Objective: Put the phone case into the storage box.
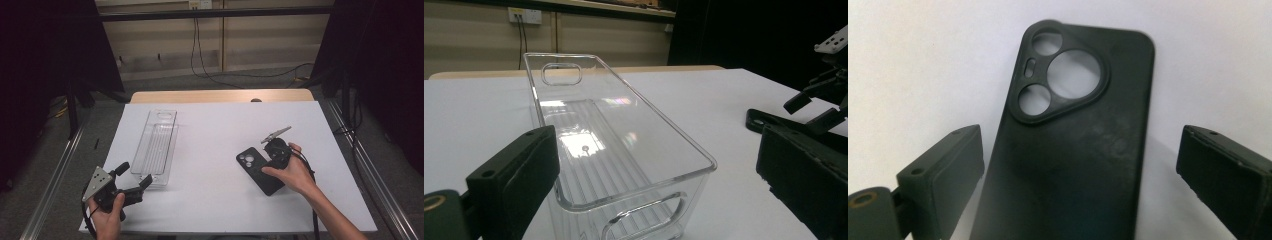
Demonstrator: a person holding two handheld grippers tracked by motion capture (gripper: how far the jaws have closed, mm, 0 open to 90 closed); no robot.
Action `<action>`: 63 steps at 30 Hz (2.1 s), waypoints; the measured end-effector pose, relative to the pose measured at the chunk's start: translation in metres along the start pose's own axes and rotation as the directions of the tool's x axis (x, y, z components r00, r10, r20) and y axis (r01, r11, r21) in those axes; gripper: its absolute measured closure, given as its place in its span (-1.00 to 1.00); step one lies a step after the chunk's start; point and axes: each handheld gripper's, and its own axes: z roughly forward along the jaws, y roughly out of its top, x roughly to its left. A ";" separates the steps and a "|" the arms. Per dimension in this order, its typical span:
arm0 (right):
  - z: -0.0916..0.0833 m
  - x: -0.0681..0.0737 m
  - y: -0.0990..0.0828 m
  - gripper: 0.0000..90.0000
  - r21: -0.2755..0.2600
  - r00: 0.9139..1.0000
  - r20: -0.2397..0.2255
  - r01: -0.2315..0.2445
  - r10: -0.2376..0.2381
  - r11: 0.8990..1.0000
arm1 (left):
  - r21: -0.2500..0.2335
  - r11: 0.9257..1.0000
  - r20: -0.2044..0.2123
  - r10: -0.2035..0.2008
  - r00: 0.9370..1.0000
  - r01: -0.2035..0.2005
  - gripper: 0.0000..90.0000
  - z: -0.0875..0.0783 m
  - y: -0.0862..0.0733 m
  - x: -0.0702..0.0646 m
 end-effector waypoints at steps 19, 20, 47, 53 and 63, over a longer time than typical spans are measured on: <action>0.016 0.014 0.000 -0.88 0.124 0.998 0.038 0.048 -0.053 0.991 | -0.001 1.000 -0.001 0.000 1.000 0.000 -0.92 -0.001 0.000 0.000; 0.017 0.016 0.000 -0.88 0.127 0.997 0.048 0.053 -0.059 0.990 | -0.003 1.000 0.000 0.000 1.000 0.000 -0.92 -0.001 0.000 0.000; 0.018 0.019 0.009 -0.73 0.222 0.992 0.058 0.094 -0.109 0.970 | -0.003 1.000 0.002 0.001 1.000 -0.001 -0.92 -0.001 0.000 0.000; 0.016 0.018 0.009 -0.69 0.218 0.993 0.054 0.094 -0.108 0.972 | 0.002 1.000 0.002 0.002 1.000 -0.002 -0.92 -0.002 0.000 0.001; 0.013 0.015 0.006 -0.67 0.184 0.993 0.033 0.105 -0.113 0.977 | 0.004 1.000 0.004 0.005 1.000 -0.005 -0.92 -0.001 0.000 0.000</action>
